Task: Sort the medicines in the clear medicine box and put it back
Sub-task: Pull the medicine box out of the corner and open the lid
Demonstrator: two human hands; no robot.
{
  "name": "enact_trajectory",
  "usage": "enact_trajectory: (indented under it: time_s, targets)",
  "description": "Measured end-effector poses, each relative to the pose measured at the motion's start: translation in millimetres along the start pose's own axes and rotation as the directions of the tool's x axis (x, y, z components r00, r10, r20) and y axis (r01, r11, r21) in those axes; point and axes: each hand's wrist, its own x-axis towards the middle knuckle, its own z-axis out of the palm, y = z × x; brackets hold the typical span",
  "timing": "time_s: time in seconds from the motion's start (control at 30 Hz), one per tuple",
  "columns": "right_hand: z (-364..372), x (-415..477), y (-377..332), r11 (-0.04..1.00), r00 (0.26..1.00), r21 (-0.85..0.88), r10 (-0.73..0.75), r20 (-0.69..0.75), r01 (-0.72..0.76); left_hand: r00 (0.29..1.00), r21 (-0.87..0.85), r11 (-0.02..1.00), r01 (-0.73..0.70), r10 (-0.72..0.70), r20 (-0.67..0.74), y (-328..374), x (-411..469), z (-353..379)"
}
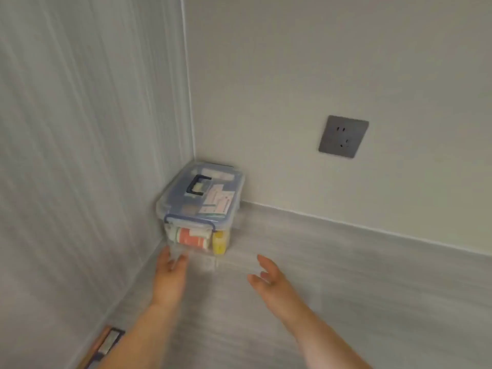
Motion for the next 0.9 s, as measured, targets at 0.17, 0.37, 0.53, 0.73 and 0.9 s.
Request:
enact_trajectory:
  time_s: [0.17,0.37,0.53,0.73,0.9]
  targets:
    - [11.9,65.1,-38.9,1.0,1.0,0.008,-0.008,-0.006,0.008,0.992,-0.123,0.985,0.12,-0.115,0.041,22.9,50.7,17.3]
    - [9.9,122.1,-88.7,0.988,0.999,0.156,-0.016,0.042,0.009,0.971,-0.164,0.96,0.228,-0.213,0.105,33.3,68.2,25.8]
    - [21.2,147.4,-106.9,0.966,1.0,0.259,-0.011,-0.009,0.013,0.971,-0.203,0.95,0.237,-0.227,0.07,33.1,76.2,30.8]
    - [15.6,139.6,-111.1,0.959,0.999,0.281,0.041,-0.034,-0.03,0.97,-0.162,0.961,0.226,-0.206,0.132,31.3,71.2,24.6]
    - [-2.8,95.3,-83.2,0.956,0.997,0.294,0.032,-0.066,-0.012,0.944,-0.123,0.968,0.218,-0.177,0.28,30.8,32.5,11.4]
